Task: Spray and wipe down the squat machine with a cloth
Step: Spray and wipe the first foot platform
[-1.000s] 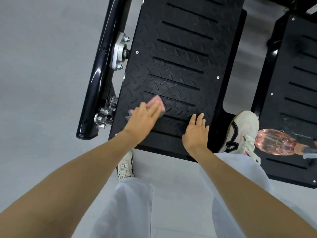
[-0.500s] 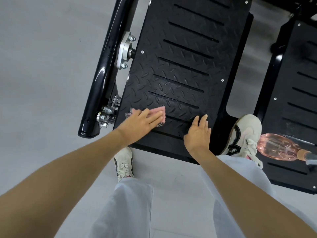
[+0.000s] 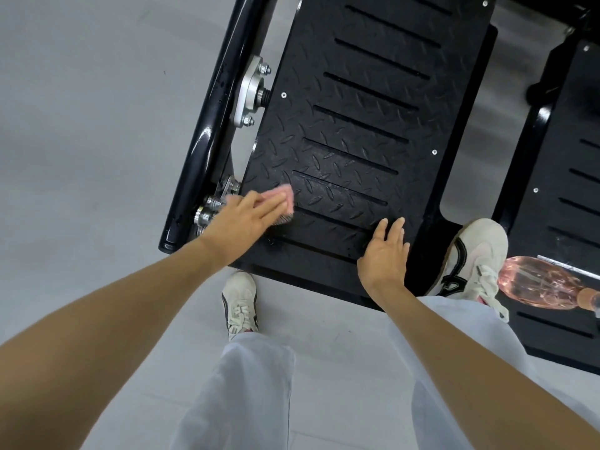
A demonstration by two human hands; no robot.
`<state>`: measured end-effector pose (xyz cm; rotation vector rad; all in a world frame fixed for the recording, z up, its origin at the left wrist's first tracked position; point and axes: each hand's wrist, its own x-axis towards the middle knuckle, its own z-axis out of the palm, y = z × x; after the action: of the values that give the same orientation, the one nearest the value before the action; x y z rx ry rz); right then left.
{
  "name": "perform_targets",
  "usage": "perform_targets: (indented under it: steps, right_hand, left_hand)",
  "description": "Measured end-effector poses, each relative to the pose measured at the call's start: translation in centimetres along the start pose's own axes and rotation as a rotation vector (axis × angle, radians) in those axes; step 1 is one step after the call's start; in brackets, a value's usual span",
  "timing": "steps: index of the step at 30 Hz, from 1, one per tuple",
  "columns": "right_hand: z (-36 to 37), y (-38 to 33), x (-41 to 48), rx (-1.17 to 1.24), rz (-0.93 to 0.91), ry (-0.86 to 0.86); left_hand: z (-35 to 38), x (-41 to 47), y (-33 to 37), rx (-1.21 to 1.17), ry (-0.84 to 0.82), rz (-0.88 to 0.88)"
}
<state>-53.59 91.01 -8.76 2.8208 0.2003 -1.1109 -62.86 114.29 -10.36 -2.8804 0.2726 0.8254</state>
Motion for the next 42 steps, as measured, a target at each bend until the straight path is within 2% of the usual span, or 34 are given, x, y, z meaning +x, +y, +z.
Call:
perform_targets:
  steps: [2,4,6,10,12,13,16,17,19,22,24,26,29,31,35,39,40,42]
  right_hand:
    - [0.1,-0.1,0.0,0.007,0.006,-0.001]
    - [0.3,0.0,-0.1,0.015,0.005,0.002]
    - [0.4,0.0,-0.2,0.019,0.001,0.007]
    - [0.2,0.1,-0.1,0.021,0.005,0.005]
    - [0.0,-0.1,0.1,0.033,0.007,0.004]
    - [0.0,-0.2,0.1,0.035,0.008,0.007]
    - [0.2,-0.2,0.3,0.049,0.007,0.018]
    - [0.3,-0.2,0.3,0.048,0.005,0.024]
    - [0.5,0.0,0.1,0.042,0.0,0.038]
    - [0.7,0.2,0.0,0.02,-0.004,0.046]
    - [0.5,0.1,0.1,0.019,0.001,0.041]
    - [0.3,-0.1,0.3,0.024,0.006,0.044]
    - [0.4,-0.1,0.5,0.033,0.013,0.052]
    - [0.6,-0.1,0.3,0.037,0.022,0.054]
    - [1.1,0.0,0.0,0.033,0.064,0.055]
    - [0.8,-0.5,-0.3,0.049,0.121,0.015]
    - [0.7,-0.7,-0.4,0.068,0.124,0.007]
    - [0.7,-1.2,-0.7,0.12,0.132,0.007]
  left_hand:
    - [0.5,-0.2,-0.3,-0.105,0.007,-0.217]
    - [0.6,-0.1,1.1,-0.184,-0.007,-0.316]
    - [1.0,-0.1,3.2,-0.135,0.014,-0.219]
    - [0.5,-1.6,5.1,-0.014,-0.005,0.18]
    - [0.2,-2.1,3.9,-0.016,-0.031,0.209]
    - [0.4,-2.0,3.2,-0.052,-0.04,0.133]
    - [0.3,-1.9,2.5,-0.302,-0.01,-0.258]
    - [0.6,-2.0,3.1,-0.327,0.017,-0.308]
    - [1.2,-2.5,4.7,-0.24,0.028,-0.22]
    - [2.6,-3.8,5.9,-0.067,0.076,0.095]
    - [2.9,-4.0,4.9,-0.037,0.101,0.228]
    - [3.1,-4.1,3.6,0.01,0.09,0.189]
    - [2.3,-3.9,3.7,-0.158,0.098,-0.125]
    - [1.5,-4.0,5.4,-0.191,0.035,-0.229]
    - [0.4,-5.1,8.8,-0.093,0.008,0.021]
    - [1.5,-5.4,6.0,0.023,0.024,0.258]
    - [1.8,-5.4,5.0,0.079,0.043,0.253]
    - [1.8,-5.5,3.9,0.064,0.069,0.059]
